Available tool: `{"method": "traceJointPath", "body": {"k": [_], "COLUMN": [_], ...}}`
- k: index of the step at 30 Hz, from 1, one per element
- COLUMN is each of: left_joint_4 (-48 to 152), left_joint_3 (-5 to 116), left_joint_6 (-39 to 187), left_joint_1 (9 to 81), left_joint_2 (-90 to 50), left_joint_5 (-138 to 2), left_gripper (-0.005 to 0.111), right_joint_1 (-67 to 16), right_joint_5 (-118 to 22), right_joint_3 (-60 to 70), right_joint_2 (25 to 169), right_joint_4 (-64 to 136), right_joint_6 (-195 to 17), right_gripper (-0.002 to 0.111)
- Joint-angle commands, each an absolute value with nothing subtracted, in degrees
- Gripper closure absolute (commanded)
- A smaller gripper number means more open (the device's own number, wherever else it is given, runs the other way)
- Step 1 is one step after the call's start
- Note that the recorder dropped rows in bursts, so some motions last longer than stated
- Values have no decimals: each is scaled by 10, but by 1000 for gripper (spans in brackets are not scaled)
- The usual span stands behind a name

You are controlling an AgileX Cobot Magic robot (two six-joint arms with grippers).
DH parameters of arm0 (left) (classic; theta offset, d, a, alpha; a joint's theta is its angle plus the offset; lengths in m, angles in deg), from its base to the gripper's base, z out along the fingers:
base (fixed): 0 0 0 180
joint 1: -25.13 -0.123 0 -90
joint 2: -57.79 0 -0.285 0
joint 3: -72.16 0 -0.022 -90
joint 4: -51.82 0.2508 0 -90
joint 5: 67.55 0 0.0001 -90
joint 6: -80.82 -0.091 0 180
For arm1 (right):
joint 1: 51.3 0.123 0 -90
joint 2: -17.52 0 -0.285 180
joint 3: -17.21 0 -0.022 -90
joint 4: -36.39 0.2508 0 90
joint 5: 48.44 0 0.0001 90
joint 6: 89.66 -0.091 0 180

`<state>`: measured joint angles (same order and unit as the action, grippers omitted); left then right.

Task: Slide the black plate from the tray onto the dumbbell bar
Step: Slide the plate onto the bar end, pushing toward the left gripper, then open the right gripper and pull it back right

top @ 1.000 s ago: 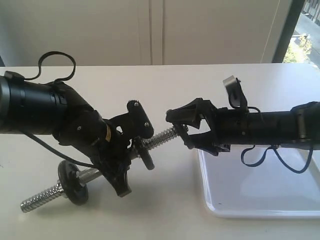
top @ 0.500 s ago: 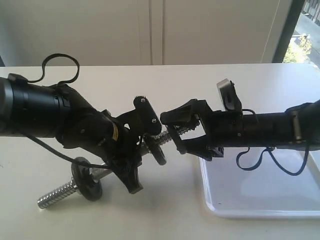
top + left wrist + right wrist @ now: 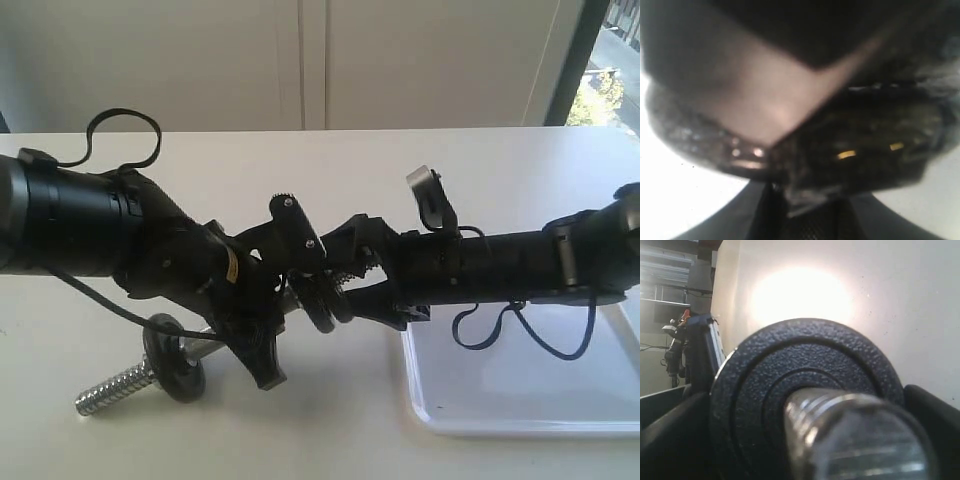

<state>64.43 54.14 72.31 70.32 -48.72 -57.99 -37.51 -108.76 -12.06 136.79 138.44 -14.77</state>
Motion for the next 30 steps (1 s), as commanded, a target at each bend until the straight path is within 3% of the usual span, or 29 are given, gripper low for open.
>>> {"method": "traceJointPath", "body": {"k": [1,2,5,10,20,30], "left_joint_4": [638,638,638,638,643,643], "left_joint_3": [556,556,556,556,556,556], "left_joint_6": [748,748,748,748,732,731], "left_joint_1": [697,697,697,697,699,700], "left_joint_2": [-466,-466,-466,-466,-467,-483], "left_joint_5": [-706,-704,-696,-691,-659,-645], "left_gripper": [107,107,107,107,107,107], "right_joint_1": [-367,-367,-367,-398,-558,-578], "right_joint_5": [-1156,-1155,-1138,-1135,-1164,-1184], "right_joint_3": [-120,-120,-120,-120,-100,-100], "right_joint_2": [1362,1362,1362,1362,1337,1332], "right_joint_4": [1360,1360,1356,1350,1246,1256], "right_joint_6": [-139,-139,-134,-132,-249,-270], "right_gripper": [38,25,4,4,4,4]}}
